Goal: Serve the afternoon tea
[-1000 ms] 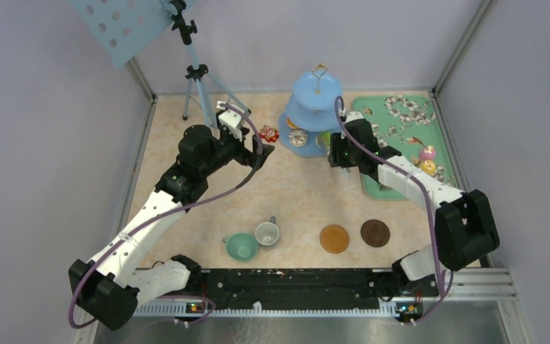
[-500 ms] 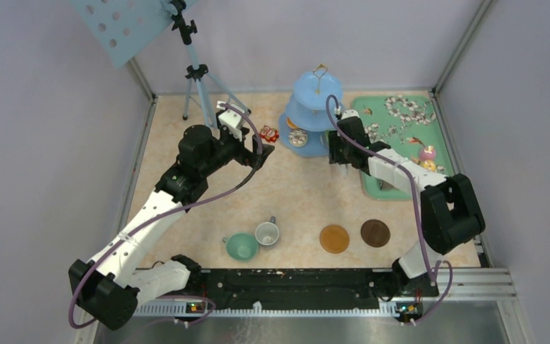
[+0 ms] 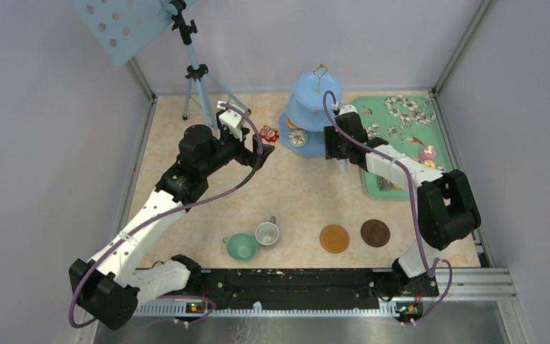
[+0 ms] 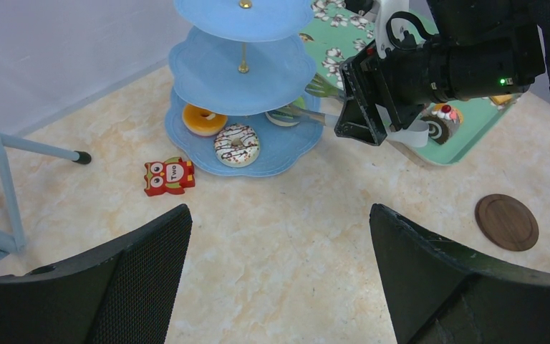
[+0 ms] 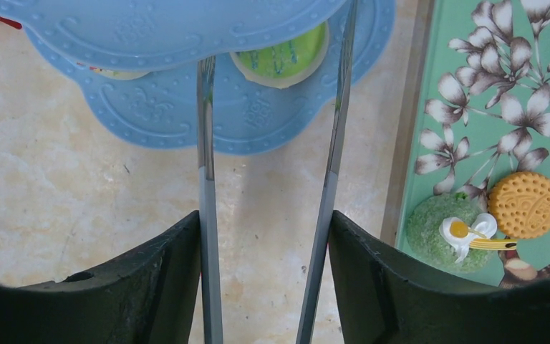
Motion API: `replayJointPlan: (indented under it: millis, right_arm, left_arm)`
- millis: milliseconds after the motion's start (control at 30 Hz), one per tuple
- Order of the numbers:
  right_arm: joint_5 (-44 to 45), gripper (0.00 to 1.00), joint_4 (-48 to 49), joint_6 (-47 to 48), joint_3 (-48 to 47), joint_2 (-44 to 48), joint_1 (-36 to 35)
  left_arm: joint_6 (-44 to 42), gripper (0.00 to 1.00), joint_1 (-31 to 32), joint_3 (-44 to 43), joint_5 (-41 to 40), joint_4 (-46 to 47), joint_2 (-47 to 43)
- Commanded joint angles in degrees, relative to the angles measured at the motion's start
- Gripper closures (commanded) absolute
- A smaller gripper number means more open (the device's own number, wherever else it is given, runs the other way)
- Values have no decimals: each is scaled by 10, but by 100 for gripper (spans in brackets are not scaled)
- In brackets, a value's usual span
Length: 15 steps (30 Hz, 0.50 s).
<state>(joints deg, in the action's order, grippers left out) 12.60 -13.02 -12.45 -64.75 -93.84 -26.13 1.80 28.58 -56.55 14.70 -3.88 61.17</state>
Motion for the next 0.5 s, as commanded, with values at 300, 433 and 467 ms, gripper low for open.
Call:
replayJointPlan:
  millis: [300,433,467]
  right_arm:
    - [11,42,-88,1,55,166,-3]
    - [46,42,-145,-2,87,248,-3]
    - [55,42,-156,-5,95,274,-3]
  left_arm:
    - [9,1,3,0,11,25,0]
    - [10,1,2,-1,13,26,0]
    - [10,1,2,0,13,25,0]
